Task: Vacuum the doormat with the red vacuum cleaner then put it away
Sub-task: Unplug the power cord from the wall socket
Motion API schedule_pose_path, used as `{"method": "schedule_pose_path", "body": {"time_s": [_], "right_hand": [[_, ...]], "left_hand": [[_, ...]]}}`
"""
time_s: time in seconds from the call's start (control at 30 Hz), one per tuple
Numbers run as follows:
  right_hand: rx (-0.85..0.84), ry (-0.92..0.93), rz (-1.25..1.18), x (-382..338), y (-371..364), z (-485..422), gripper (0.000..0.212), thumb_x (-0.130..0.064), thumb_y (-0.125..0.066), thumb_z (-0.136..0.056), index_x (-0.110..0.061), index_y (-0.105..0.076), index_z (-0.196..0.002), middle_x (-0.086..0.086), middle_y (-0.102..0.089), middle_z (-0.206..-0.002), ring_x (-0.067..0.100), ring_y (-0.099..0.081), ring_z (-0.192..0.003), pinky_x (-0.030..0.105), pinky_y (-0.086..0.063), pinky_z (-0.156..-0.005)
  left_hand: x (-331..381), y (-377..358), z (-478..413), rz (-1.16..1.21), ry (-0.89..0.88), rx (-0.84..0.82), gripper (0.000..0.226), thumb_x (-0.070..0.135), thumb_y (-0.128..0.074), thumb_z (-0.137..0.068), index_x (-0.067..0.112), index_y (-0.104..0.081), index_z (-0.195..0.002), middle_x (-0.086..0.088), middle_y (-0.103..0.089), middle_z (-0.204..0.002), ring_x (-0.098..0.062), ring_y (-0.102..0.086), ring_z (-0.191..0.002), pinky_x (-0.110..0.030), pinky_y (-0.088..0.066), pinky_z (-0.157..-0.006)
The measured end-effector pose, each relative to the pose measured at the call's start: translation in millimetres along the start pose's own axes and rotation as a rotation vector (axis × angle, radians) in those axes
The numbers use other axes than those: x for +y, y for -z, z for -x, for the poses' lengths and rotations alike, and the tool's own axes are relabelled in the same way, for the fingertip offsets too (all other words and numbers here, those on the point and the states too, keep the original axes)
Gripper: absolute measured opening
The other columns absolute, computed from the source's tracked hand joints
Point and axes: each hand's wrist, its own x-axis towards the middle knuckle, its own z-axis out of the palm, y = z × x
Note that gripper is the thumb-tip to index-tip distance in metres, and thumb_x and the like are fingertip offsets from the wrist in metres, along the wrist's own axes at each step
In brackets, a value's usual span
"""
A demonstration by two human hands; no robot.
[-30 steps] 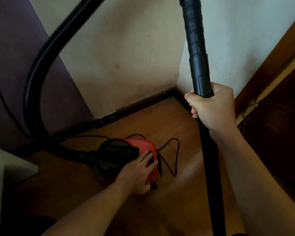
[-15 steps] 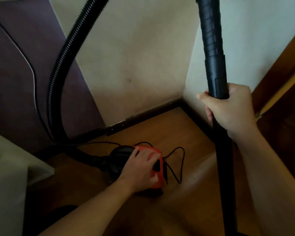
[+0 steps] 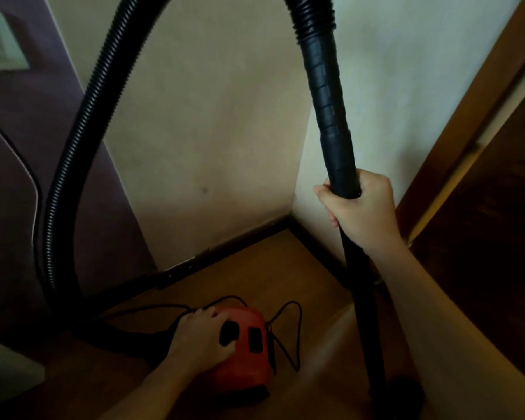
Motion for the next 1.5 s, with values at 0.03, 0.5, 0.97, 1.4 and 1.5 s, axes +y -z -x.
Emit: {"method": "schedule_pose_path", "body": {"time_s": [0.03,0.5,0.97,1.4,1.5], "right_hand": [[0.01,0.005,0.005,-0.7,-1.6,-1.4,0.014,-0.02,-0.077,-0.087,-0.015,-0.067,-0.08,0.002,-0.062,-0.057,0.014,-0.061,-0.048,0.025,-0.053,-0.053],[0.035,0.058,-0.032,-23.0,-45.2,-51.7,0.018,-0.015,-0.076,-0.087,-0.001,-0.066,-0.084,0.012,-0.063,-0.064,0.017,-0.062,-0.052,0.028,-0.055,-0.057],[-0.061,0.068,-0.253,12.7,-79.3,-148.5,0.011,-0.01,-0.073,-0.084,-0.006,-0.062,-0.082,0.005,-0.056,-0.056,0.019,-0.054,-0.046,0.031,-0.048,-0.051],[-0.147,0.083,-0.38,17.2,-110.8,-218.3,0.018,-0.011,-0.076,-0.087,0.003,-0.064,-0.088,0.009,-0.058,-0.06,0.018,-0.056,-0.047,0.033,-0.053,-0.049],[-0.133,0.104,-0.406,17.3,-125.0,-238.1,0.02,-0.012,-0.076,-0.086,0.003,-0.064,-0.087,0.007,-0.058,-0.06,0.018,-0.056,-0.045,0.038,-0.054,-0.048]], "left_hand": [[-0.9,1.6,-2.0,0.009,-0.003,-0.009,0.06,0.063,-0.047,-0.087,0.034,-0.043,-0.14,0.006,-0.05,-0.138,-0.017,-0.048,-0.126,-0.038,-0.038,-0.107],[-28.3,4.6,-41.0,0.249,-0.146,-0.122,0.047,0.06,-0.055,-0.091,0.036,-0.053,-0.132,0.007,-0.061,-0.128,-0.016,-0.058,-0.115,-0.034,-0.05,-0.089],[-24.8,21.0,-99.4,0.238,-0.01,0.001,0.041,0.061,-0.054,-0.091,0.027,-0.06,-0.113,0.004,-0.067,-0.109,-0.018,-0.064,-0.097,-0.032,-0.05,-0.07],[-12.8,51.7,-165.9,0.237,0.167,0.003,0.043,0.062,-0.056,-0.089,0.029,-0.059,-0.116,0.004,-0.064,-0.119,-0.019,-0.062,-0.109,-0.035,-0.052,-0.082],[-12.5,57.6,-181.9,0.247,0.228,0.021,0.05,0.063,-0.056,-0.089,0.03,-0.058,-0.126,0.003,-0.063,-0.124,-0.02,-0.061,-0.113,-0.036,-0.053,-0.087]]}}
